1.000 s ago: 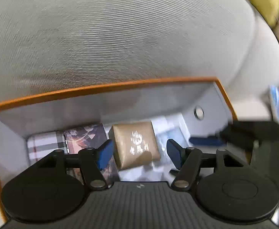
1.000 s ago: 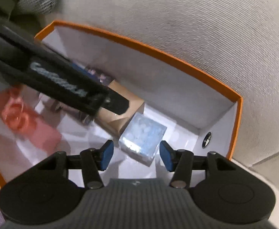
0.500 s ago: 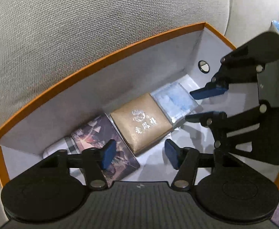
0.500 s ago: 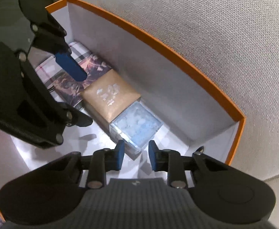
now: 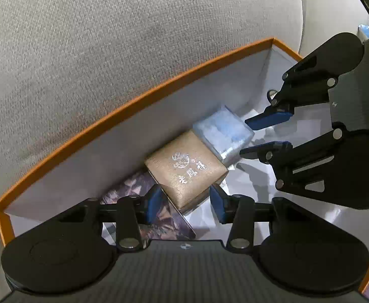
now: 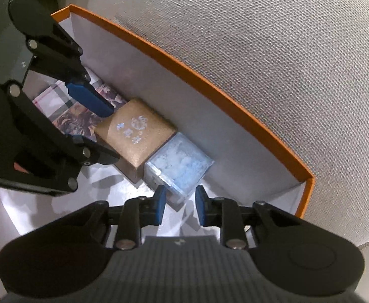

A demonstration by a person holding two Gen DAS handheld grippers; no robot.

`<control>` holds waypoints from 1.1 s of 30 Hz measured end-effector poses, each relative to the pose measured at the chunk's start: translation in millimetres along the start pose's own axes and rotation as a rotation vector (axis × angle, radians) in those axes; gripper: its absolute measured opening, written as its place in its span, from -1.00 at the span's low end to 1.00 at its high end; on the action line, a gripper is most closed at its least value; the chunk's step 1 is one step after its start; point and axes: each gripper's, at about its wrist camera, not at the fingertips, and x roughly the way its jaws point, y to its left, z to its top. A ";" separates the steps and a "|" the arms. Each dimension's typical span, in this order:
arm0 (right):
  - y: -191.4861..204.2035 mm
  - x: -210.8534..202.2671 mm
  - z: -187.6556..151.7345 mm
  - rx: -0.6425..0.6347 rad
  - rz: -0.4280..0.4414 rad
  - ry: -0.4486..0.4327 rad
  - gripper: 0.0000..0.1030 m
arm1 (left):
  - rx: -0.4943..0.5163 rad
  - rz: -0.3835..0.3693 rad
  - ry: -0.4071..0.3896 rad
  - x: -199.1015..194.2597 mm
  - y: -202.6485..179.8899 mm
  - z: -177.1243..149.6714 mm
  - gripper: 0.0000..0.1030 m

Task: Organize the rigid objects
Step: 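Release the brown box with left tool while right tool releases the clear box, then withdraw both tools from the shoebox toward the remaining items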

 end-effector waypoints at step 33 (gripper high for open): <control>120.5 -130.0 -148.6 0.629 0.170 -0.366 -0.20 | -0.444 -0.049 -0.280 -149.1 -17.6 -206.7 0.11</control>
